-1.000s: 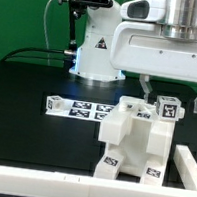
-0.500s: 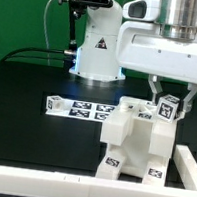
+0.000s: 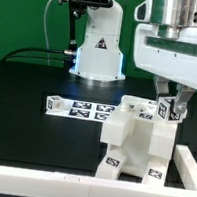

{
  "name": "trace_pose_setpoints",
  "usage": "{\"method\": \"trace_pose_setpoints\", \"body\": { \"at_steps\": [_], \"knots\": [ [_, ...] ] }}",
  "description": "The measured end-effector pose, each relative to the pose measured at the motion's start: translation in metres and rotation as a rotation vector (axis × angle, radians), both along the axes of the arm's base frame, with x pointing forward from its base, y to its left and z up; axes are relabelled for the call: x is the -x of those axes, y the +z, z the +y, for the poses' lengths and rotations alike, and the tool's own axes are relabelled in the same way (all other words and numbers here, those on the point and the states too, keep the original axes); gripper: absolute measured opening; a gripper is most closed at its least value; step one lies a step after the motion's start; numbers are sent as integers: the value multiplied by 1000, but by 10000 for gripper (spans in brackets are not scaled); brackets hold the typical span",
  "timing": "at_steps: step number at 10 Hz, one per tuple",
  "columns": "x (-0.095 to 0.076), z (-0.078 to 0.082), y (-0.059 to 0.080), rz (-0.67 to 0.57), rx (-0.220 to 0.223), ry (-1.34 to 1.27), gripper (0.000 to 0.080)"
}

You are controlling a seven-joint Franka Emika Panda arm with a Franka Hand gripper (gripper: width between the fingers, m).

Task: Assemble chair

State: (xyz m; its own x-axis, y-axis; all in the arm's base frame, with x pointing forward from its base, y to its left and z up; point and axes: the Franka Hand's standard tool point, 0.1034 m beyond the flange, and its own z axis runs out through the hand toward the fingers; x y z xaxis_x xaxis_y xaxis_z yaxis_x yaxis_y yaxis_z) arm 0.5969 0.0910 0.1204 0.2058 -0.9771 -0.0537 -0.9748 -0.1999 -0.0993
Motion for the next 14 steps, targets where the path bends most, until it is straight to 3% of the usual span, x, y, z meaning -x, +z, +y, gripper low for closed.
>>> {"method": "trace_pose_setpoints", "body": {
  "at_steps": [1,3,4,5,6,11,13,14],
  "knots": [
    [0,0,0,0,0,3,281],
    [0,0,-1,1,1,11,520],
    [1,0,-1,1,5,31,520],
    [1,2,0,7,28,173,622],
    [0,4,2,17,58,351,641],
    [0,5,0,-4,81,696,649],
    [0,-4,-2,-17,115,1084,649],
    [-1,-5,-1,-22,119,1129,649]
  ]
}}
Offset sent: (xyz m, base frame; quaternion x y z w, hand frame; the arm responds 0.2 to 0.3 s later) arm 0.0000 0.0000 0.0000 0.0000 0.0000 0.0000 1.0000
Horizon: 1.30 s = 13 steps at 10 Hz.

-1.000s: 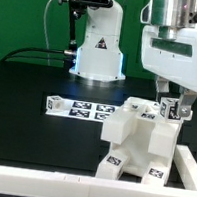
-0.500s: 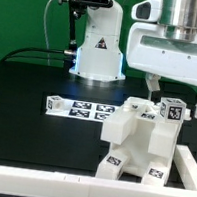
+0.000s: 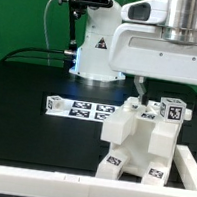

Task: Assemble chair

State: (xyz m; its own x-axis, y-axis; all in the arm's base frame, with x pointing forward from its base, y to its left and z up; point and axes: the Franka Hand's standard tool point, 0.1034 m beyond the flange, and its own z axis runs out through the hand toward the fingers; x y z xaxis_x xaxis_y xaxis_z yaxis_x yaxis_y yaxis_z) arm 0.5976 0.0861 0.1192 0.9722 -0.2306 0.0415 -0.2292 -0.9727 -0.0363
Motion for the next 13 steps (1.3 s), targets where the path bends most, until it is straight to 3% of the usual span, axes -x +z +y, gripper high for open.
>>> {"method": "trace_pose_setpoints", "body": {
  "at_steps": [1,3,4,5,9,13],
  "knots": [
    [0,0,0,2,-3,-33,649],
    [0,0,0,2,-5,-66,393],
    [0,1,0,4,-10,-139,393],
    [0,1,0,6,-13,-192,281],
    [-1,-1,-1,17,-35,-543,282],
    [1,-2,-4,66,-118,-1076,282]
  ]
}}
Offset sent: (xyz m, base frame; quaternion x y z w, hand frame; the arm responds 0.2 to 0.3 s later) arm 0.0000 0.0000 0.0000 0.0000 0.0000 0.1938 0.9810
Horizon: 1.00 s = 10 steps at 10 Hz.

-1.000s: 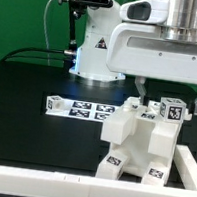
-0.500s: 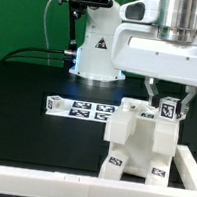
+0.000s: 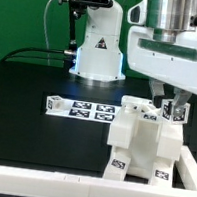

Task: Assemble chair

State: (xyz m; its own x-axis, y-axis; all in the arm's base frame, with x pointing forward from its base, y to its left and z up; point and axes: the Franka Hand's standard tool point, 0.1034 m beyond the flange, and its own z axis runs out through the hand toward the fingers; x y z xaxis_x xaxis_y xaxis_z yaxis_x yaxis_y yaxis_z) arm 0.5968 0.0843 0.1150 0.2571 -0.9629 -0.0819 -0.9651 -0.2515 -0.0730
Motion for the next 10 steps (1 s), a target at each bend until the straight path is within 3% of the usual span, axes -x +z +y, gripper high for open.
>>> {"method": "trace_pose_setpoints", "body": {
  "at_steps": [2,5,6,7,8,10],
  "knots": [
    [1,5,-1,24,-31,-198,284],
    [2,8,-1,27,-33,-236,284],
    [2,8,-1,27,-33,-236,378],
    [2,9,-1,28,-32,-233,557],
    [4,12,-1,36,-26,-169,620],
    [5,13,-1,29,-21,-83,644]
  ]
}}
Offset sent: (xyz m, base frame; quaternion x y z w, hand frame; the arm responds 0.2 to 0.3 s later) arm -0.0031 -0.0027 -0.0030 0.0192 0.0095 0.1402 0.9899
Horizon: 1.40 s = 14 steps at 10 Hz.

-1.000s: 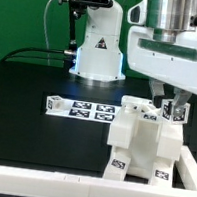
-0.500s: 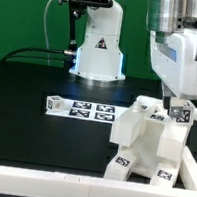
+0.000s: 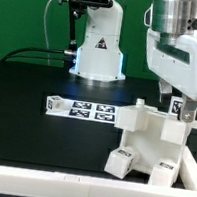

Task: Assemble chair

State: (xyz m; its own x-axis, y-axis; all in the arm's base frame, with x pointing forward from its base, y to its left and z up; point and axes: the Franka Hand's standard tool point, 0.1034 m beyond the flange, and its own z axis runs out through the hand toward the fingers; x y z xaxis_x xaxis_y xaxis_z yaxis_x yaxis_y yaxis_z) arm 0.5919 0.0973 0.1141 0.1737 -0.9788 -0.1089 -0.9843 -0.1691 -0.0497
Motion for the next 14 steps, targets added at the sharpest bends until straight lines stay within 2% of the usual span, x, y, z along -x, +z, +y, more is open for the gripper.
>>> {"method": "trace_pose_setpoints", "body": {
  "at_steps": [4,6,9,12,14],
  "knots": [
    [-4,-6,-16,0,15,0,649],
    [-10,-6,-16,-19,17,-7,649],
    [-9,-7,-15,-15,16,1,649],
    [-2,-2,-5,38,3,167,649],
    [5,-2,-4,47,0,431,649]
  ]
}}
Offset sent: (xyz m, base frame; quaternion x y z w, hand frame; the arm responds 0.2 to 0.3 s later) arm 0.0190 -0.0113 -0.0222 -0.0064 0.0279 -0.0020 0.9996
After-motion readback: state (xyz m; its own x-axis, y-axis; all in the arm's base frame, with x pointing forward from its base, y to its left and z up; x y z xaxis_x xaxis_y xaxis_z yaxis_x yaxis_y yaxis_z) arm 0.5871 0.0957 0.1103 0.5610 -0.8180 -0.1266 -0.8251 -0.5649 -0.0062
